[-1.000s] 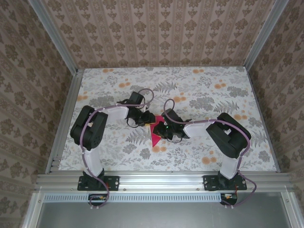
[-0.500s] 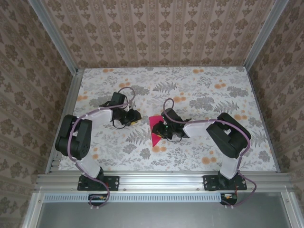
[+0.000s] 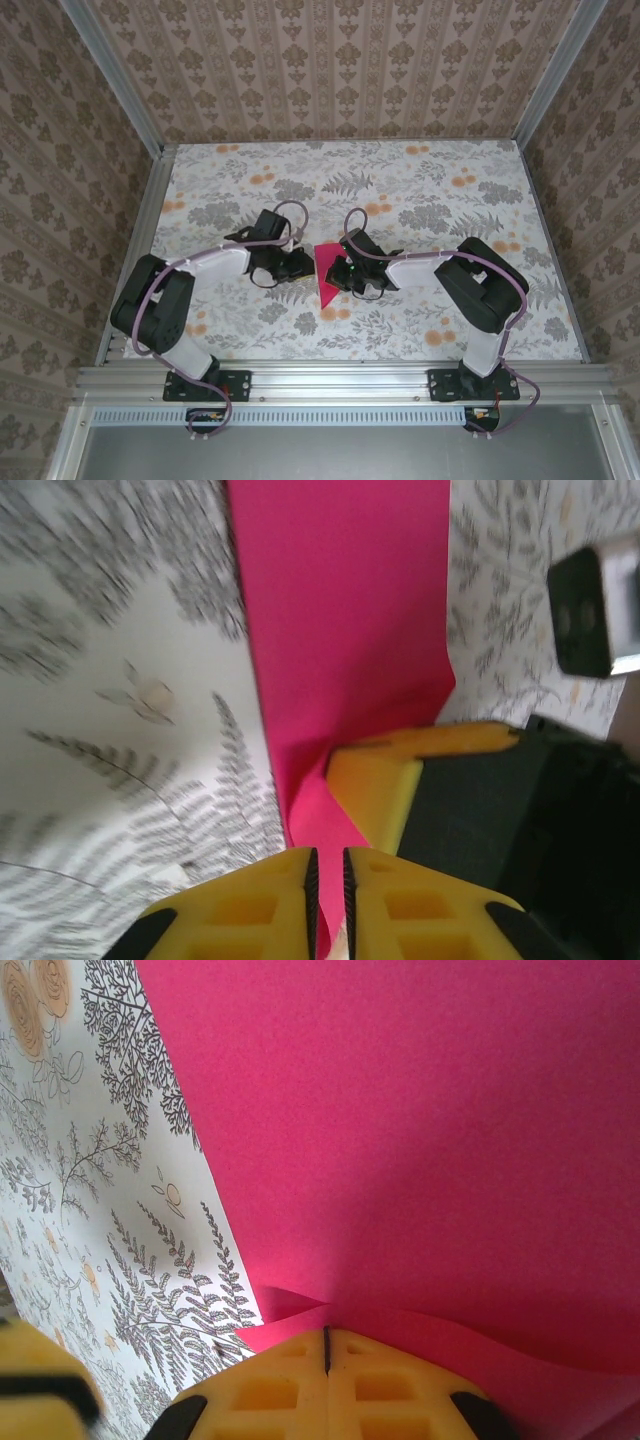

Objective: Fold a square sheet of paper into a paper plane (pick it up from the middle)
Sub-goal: Third fold the triangle at the center of the table.

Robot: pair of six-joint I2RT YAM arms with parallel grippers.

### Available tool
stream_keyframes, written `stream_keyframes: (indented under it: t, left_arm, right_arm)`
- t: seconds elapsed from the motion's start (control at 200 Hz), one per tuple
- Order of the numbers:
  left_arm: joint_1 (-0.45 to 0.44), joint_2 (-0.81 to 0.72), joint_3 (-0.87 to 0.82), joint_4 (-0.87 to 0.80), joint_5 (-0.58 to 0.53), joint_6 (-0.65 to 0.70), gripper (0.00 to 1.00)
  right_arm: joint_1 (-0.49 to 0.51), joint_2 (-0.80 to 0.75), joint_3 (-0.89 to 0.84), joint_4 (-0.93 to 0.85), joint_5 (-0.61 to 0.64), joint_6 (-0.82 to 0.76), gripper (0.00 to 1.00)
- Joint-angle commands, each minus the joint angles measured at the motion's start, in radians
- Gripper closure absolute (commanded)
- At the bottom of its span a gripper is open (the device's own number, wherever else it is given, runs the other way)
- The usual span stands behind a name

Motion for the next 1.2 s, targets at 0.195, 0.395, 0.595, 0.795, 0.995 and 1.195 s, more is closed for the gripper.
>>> stream_keyframes:
  t: [0.195,0.395,0.595,0.795,0.995,1.195]
  left_arm:
    - [-0.044,0.055,-0.011,0.076,0.038,-0.049,0.93]
    - [-0.053,0.115,0.025,0.096,0.031,-0.054,0.95]
    - [-0.057,0.148,0.045,0.093,0.01,-0.054,0.96]
    - [-0.057,0.175,0.043,0.089,-0.009,-0.051,0.96]
    - [-0.057,0.193,0.044,0.051,-0.043,-0.037,0.96]
    - [-0.057,0.199,0.045,0.005,-0.087,-0.016,0.97]
  right_arm:
    - [-0.004,0.018,-0.017,-0.048,0.036,0.006,1.0]
    - [-0.003,0.017,-0.02,-0.042,0.033,0.008,1.0]
    - [-0.003,0.014,-0.025,-0.039,0.033,0.009,1.0]
    - [-0.004,0.007,-0.026,-0.036,0.03,0.009,1.0]
    - [-0.007,-0.022,-0.023,-0.021,0.016,0.003,1.0]
    - [-0.016,-0.119,-0.048,0.022,-0.012,-0.045,0.94]
